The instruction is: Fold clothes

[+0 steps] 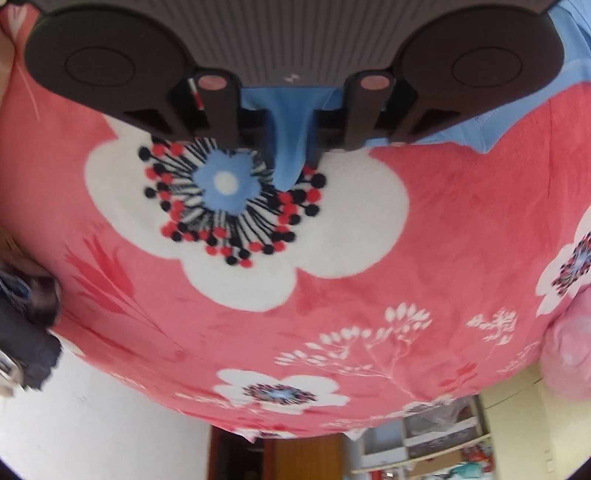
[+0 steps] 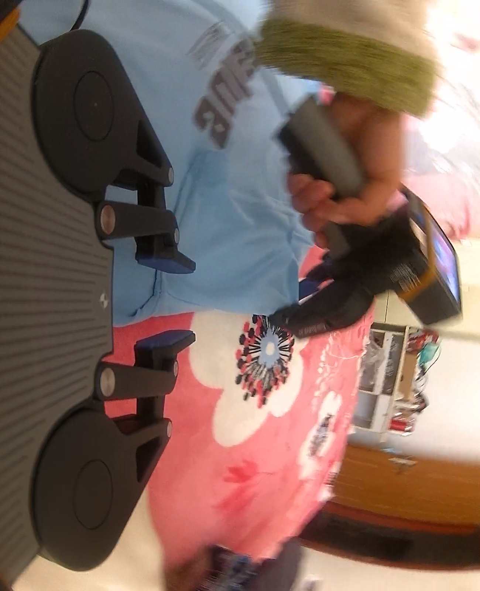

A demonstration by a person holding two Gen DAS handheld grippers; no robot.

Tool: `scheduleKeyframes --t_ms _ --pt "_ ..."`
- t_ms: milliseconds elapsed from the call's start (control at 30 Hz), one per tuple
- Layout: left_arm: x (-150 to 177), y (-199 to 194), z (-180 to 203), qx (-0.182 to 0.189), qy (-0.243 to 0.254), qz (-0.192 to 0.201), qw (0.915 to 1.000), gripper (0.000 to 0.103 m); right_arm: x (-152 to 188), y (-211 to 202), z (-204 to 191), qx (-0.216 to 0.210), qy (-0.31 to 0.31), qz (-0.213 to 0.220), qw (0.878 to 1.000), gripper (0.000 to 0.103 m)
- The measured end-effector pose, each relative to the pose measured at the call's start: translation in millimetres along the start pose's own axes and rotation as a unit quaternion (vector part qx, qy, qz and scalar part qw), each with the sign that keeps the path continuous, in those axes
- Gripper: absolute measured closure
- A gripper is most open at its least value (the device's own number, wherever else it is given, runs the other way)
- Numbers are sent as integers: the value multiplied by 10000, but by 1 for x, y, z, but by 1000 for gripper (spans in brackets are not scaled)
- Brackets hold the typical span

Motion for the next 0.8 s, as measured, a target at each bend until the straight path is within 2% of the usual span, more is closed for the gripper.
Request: scheduleKeyframes --t_ms 200,267,333,433,500,567,633,733,800 --pt "-2 6 -2 49 -427 568 9975 91 -6 -3 -7 -260 90 274 9992 70" --pt "-1 8 -1 99 -498 716 9961 85 -8 -4 -10 -338 89 377 9987 70" --pt "-4 4 -3 224 -625 807 9945 69 -8 -3 -16 -418 5 403 9983 70" --pt "-13 -17 -17 194 -936 1103 9893 50 5 12 -18 -463 -54 -82 9989 71" --pt "-21 -46 -34 -67 -1042 1477 9835 46 11 19 -17 -502 3 -342 9982 71" --pt "-24 -76 -43 -319 -914 1669 9812 46 10 19 -13 -558 162 -376 9976 71" --pt "-19 -101 -38 -446 -506 1696 9832 47 11 19 -13 -560 185 -386 9975 71" --pt "8 -114 -7 -217 330 1372 9898 51 11 19 -13 -547 165 -380 9976 71" --pt "30 -107 14 86 709 1099 9914 54 11 19 -14 -549 171 -374 9976 71"
Point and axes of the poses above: each gripper's, at about its wrist camera, not at the fingertips, and y roughly the way its jaws point, z to its right, x to its underside, the point moved 10 cm from there along y, roughly the way its jaws point, and after that the axes turned 9 degrees about x, right-handed, at the moved point
